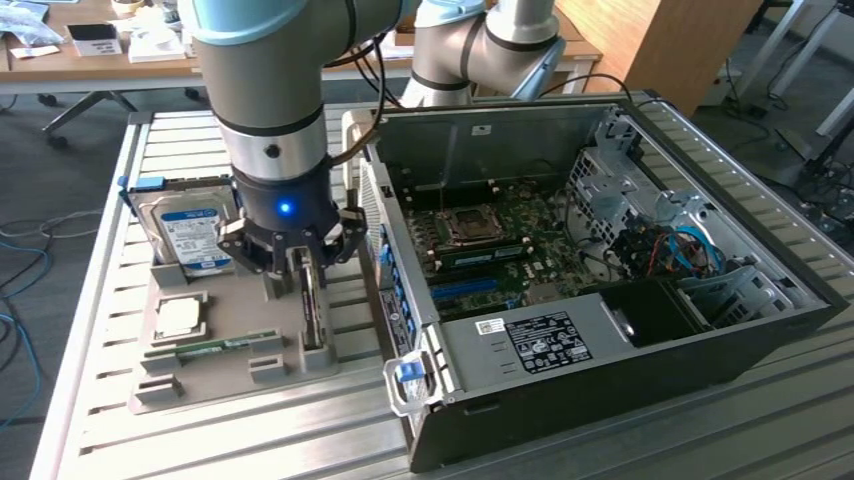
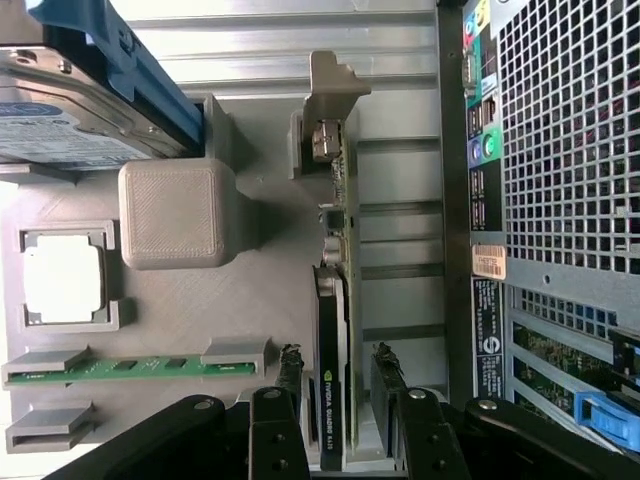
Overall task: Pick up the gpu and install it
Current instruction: 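Pick up the gpu and move the gpu toward the slot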
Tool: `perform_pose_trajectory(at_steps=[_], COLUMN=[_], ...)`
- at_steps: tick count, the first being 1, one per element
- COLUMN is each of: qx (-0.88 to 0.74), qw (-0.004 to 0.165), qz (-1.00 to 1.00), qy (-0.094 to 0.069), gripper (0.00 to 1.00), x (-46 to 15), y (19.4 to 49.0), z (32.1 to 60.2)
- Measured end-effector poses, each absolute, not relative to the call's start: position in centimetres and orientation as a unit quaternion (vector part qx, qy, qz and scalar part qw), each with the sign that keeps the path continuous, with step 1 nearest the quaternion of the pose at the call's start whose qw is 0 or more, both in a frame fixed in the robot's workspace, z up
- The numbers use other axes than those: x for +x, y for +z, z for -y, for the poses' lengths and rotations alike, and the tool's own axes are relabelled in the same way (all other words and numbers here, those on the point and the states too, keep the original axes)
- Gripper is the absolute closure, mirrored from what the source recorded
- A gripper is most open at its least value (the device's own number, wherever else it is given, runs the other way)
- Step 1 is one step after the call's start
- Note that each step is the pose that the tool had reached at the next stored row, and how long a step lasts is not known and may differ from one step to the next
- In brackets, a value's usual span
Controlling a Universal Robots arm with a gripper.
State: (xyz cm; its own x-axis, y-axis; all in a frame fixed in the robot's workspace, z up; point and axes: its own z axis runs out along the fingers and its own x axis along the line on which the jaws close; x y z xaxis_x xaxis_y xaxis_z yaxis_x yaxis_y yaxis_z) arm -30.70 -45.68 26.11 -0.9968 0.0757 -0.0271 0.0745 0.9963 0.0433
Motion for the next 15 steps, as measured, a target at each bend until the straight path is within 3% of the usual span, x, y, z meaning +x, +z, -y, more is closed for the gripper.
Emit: perform_pose_trajectory(at_steps=[15], qx=[0.038], qw=[0.014], qz=[-0.999], qy=[0.021], gripper=[0.58], x=[-30.7], y=[24.9], z=[45.5])
